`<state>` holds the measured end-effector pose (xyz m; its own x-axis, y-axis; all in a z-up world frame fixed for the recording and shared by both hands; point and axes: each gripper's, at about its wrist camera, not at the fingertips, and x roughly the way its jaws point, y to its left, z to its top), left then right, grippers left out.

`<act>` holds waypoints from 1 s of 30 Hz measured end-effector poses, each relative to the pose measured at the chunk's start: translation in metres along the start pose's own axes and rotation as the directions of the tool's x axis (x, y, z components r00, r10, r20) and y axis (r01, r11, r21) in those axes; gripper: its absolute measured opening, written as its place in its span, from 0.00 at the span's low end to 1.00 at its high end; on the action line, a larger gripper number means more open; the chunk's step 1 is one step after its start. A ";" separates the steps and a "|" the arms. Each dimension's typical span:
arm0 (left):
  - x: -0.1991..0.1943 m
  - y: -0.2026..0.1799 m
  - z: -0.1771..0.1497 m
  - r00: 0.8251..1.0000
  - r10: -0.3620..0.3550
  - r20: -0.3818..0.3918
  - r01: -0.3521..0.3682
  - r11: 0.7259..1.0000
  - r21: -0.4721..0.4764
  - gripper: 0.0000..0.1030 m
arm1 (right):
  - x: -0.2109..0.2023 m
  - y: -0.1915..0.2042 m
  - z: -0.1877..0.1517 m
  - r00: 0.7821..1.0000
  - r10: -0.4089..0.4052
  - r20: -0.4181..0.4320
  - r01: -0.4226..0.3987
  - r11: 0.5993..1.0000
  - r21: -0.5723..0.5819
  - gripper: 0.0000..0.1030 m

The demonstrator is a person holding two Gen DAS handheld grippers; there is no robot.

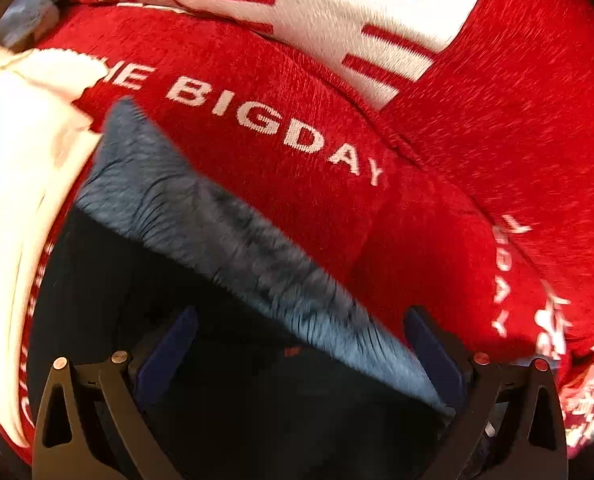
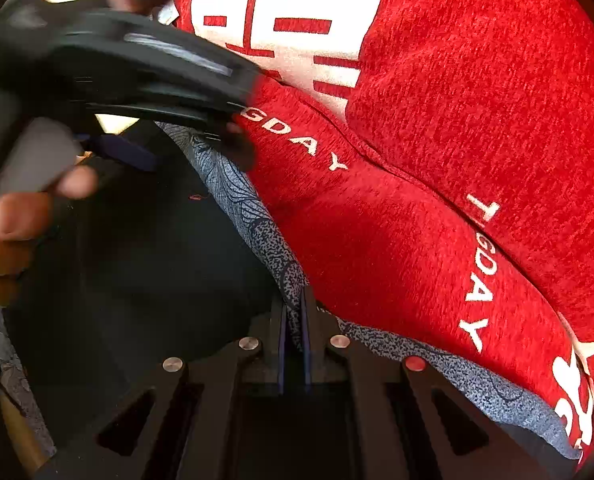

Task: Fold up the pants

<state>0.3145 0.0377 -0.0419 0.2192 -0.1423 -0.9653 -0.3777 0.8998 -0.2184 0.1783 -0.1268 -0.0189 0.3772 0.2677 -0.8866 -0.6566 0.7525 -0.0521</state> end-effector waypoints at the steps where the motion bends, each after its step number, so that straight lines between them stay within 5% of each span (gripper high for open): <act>1: 0.004 -0.002 -0.001 0.999 0.042 -0.001 -0.042 0.999 0.008 0.79 | -0.001 0.001 -0.001 1.000 -0.005 0.002 0.005 1.000 -0.004 0.07; 2: 0.005 -0.007 -0.005 0.994 0.109 0.023 -0.110 0.993 0.040 0.58 | -0.001 0.003 -0.002 1.000 -0.008 0.003 0.008 1.000 -0.007 0.07; 4: 0.001 -0.010 -0.011 0.995 0.090 0.045 -0.095 0.990 0.102 0.32 | -0.002 0.006 -0.004 1.000 -0.018 0.007 0.018 1.000 -0.012 0.07; 8: -0.011 0.001 -0.025 0.997 0.051 0.065 -0.057 0.995 0.087 0.13 | -0.006 0.009 -0.006 0.999 -0.032 0.018 0.032 0.999 -0.004 0.07; 13: -0.050 0.005 -0.048 0.992 0.012 0.124 -0.025 0.994 0.103 0.10 | -0.022 0.013 -0.007 0.998 -0.044 0.038 0.044 0.999 -0.006 0.07; 18: -0.083 0.016 -0.074 0.986 -0.004 0.168 -0.014 0.994 0.105 0.09 | -0.035 0.022 -0.009 0.999 -0.046 0.007 0.046 0.998 -0.046 0.20; 21: -0.095 0.018 -0.085 0.984 -0.010 0.175 -0.009 0.994 0.110 0.09 | -0.040 0.024 -0.007 0.998 -0.063 -0.004 0.062 0.996 -0.069 0.38; 23: -0.101 0.018 -0.091 0.983 -0.017 0.182 -0.004 0.993 0.115 0.09 | -0.038 0.023 -0.006 0.997 -0.080 -0.018 0.078 0.993 -0.087 0.76; 24: -0.104 0.018 -0.094 0.983 -0.023 0.184 0.002 0.993 0.116 0.09 | -0.037 0.022 -0.006 0.995 -0.094 -0.025 0.091 0.991 -0.096 0.78; 25: -0.102 0.015 -0.096 0.983 -0.026 0.183 0.005 0.993 0.116 0.09 | -0.035 0.021 -0.007 0.995 -0.096 -0.036 0.092 0.991 -0.100 0.74; 26: -0.103 0.016 -0.099 0.983 -0.031 0.181 0.011 0.994 0.113 0.09 | -0.033 0.019 -0.007 0.995 -0.093 -0.045 0.088 0.992 -0.093 0.43; 27: -0.106 0.018 -0.102 0.984 -0.042 0.173 0.023 0.994 0.111 0.09 | -0.032 0.015 -0.007 0.995 -0.071 -0.070 0.067 0.996 -0.066 0.25; 30: -0.119 0.023 -0.115 0.982 -0.068 0.178 0.047 0.992 0.118 0.09 | -0.056 0.014 -0.014 0.999 -0.041 -0.032 0.040 0.999 -0.009 0.16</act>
<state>0.1761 0.0284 0.0517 0.4012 -0.1274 -0.9071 -0.2584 0.9343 -0.2455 0.1385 -0.1396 0.0239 0.3823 0.2174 -0.8981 -0.6467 0.7572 -0.0920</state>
